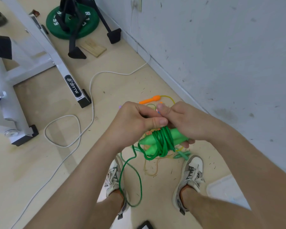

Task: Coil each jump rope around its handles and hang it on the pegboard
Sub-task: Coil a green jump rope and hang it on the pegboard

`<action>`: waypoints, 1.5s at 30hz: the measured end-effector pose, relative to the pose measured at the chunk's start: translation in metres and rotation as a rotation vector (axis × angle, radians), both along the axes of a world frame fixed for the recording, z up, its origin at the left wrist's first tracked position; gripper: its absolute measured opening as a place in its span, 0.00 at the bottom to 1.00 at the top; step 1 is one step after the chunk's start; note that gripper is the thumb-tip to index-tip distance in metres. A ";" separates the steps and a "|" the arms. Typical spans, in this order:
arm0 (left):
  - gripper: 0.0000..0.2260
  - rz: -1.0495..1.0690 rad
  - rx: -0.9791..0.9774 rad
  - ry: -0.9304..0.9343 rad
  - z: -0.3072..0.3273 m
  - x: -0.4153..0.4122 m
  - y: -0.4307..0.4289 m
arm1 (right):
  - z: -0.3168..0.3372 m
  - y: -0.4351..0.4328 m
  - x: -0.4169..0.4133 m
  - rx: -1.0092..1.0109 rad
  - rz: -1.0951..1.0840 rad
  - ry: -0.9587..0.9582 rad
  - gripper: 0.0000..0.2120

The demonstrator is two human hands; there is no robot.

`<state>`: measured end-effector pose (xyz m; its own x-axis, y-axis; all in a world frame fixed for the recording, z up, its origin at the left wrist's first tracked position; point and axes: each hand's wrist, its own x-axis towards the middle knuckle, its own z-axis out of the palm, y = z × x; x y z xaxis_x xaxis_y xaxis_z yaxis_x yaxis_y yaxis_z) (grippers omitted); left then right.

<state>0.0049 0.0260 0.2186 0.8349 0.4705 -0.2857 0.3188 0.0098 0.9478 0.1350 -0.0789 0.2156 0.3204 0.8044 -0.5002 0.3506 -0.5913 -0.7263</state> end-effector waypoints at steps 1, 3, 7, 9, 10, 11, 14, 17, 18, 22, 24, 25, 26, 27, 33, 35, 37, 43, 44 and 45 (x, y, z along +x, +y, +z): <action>0.04 0.011 0.009 -0.006 0.000 0.000 -0.001 | -0.001 0.000 0.000 -0.002 0.010 0.023 0.33; 0.04 0.049 0.064 -0.028 0.001 0.002 -0.003 | -0.004 0.001 0.000 -0.020 -0.011 0.071 0.34; 0.07 0.090 0.301 -0.110 -0.001 0.000 -0.008 | -0.007 0.006 -0.004 -0.081 -0.090 0.067 0.20; 0.08 0.089 0.353 -0.141 -0.002 0.001 -0.012 | -0.004 0.008 -0.004 -0.099 -0.188 0.139 0.13; 0.09 0.112 0.343 -0.140 -0.002 0.002 -0.013 | -0.002 0.007 -0.005 -0.104 -0.163 0.153 0.14; 0.09 0.150 0.318 -0.132 -0.004 0.003 -0.012 | -0.001 0.006 -0.004 -0.101 -0.110 0.151 0.16; 0.08 0.181 0.019 -0.043 -0.008 0.006 -0.005 | 0.000 0.000 0.002 -0.036 -0.136 0.264 0.25; 0.04 0.113 -0.370 -0.017 -0.009 0.004 -0.004 | 0.004 -0.002 0.004 0.090 -0.181 0.457 0.33; 0.07 0.124 -0.396 -0.021 -0.009 0.005 -0.006 | 0.003 -0.001 0.005 0.131 -0.237 0.509 0.34; 0.18 0.150 0.037 -0.016 -0.019 0.009 -0.013 | -0.003 0.005 0.011 0.271 -0.606 0.663 0.28; 0.10 0.014 0.439 0.023 -0.027 0.010 -0.022 | -0.007 0.006 0.014 0.295 -0.793 0.638 0.22; 0.09 -0.069 0.623 0.068 -0.032 0.008 -0.026 | -0.009 0.006 0.015 0.302 -0.863 0.565 0.20; 0.10 -0.139 0.772 0.100 -0.032 0.007 -0.032 | -0.010 0.006 0.016 0.311 -0.906 0.468 0.19; 0.11 -0.185 0.887 0.115 -0.032 0.007 -0.035 | -0.014 0.006 0.018 0.323 -0.921 0.360 0.17; 0.07 -0.236 1.155 0.107 -0.025 0.007 -0.028 | -0.027 0.008 0.014 0.334 -0.700 -0.277 0.21; 0.09 -0.219 1.189 0.066 -0.025 0.006 -0.026 | -0.026 0.005 0.013 0.289 -0.588 -0.420 0.23; 0.11 -0.237 1.201 0.024 -0.028 0.006 -0.025 | -0.025 0.003 0.012 0.187 -0.489 -0.488 0.23; 0.08 -0.200 1.153 -0.203 -0.024 0.002 -0.015 | -0.028 0.003 0.009 -0.172 -0.220 -0.365 0.22; 0.07 -0.163 1.111 -0.237 -0.024 0.001 -0.012 | -0.028 0.003 0.008 -0.189 -0.191 -0.347 0.21; 0.05 -0.126 1.053 -0.247 -0.023 0.001 -0.009 | -0.027 0.003 0.006 -0.186 -0.166 -0.321 0.21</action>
